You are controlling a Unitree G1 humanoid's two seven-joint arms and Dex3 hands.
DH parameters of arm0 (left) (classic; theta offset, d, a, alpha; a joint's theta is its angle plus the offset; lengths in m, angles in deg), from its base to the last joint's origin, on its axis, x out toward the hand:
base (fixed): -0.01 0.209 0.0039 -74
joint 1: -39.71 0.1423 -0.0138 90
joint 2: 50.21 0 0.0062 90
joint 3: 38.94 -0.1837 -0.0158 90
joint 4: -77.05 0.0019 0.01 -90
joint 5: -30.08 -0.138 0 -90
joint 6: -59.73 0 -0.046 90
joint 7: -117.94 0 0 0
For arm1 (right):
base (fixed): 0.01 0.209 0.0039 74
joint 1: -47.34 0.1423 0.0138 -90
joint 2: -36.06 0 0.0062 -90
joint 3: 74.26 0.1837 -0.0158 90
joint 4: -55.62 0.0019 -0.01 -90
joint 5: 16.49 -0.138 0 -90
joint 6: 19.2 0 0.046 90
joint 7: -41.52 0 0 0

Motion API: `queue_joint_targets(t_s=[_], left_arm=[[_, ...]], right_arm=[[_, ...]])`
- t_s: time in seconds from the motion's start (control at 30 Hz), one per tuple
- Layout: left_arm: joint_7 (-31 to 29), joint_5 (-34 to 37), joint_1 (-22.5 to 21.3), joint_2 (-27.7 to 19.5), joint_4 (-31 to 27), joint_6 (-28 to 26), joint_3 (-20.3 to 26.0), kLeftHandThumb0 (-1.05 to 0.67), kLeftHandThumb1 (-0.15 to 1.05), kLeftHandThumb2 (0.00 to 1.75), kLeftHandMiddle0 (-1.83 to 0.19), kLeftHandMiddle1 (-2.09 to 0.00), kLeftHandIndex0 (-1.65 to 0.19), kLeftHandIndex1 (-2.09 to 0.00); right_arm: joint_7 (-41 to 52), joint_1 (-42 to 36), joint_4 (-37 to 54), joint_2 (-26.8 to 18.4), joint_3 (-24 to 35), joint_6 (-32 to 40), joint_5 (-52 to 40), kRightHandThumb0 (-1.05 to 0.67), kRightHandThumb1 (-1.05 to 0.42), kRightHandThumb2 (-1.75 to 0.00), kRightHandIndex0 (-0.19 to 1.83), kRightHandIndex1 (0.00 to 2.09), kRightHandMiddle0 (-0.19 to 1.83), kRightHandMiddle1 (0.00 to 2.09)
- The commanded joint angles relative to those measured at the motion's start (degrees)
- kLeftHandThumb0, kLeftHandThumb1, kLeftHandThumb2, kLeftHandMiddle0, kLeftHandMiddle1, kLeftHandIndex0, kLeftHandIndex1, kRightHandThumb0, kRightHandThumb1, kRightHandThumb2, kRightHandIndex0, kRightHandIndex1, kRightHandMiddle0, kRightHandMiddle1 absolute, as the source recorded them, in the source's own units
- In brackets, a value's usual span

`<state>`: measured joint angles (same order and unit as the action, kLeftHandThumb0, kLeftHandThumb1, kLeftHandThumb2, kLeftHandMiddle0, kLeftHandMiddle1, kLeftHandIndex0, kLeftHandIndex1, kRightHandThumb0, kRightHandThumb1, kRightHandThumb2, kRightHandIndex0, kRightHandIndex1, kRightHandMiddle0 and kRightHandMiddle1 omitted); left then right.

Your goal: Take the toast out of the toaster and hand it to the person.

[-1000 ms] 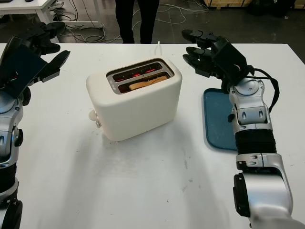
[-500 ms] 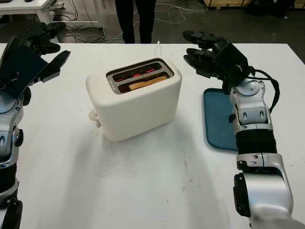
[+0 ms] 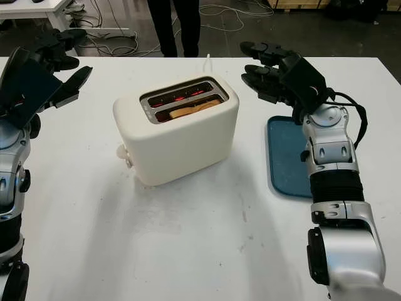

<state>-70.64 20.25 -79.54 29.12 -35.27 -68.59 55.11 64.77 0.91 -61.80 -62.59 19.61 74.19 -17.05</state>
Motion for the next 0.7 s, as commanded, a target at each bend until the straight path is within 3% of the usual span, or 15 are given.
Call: queue_joint_targets(t_s=[0.0, 0.67], left_arm=[[-0.1, -0.4, -0.4, -0.1, 0.4, 0.9, 0.2, -0.37, 0.92, 0.46, 0.0, -0.97, -0.36, -0.18], [-0.3, -0.3, -0.3, -0.2, 0.6, 1.5, 0.4, -0.38, 0.92, 0.45, 0.0, -0.99, -0.35, -0.21]], right_arm=[[0.4, 0.9, -0.3, -0.5, 0.2, -1.2, -0.4, -0.3, -0.92, -0.32, 0.49, 0.02, 0.49, 0.01], [0.3, 0.9, -0.7, -0.5, 0.3, -1.6, -0.4, -0.32, -0.92, -0.31, 0.49, 0.02, 0.5, 0.01]])
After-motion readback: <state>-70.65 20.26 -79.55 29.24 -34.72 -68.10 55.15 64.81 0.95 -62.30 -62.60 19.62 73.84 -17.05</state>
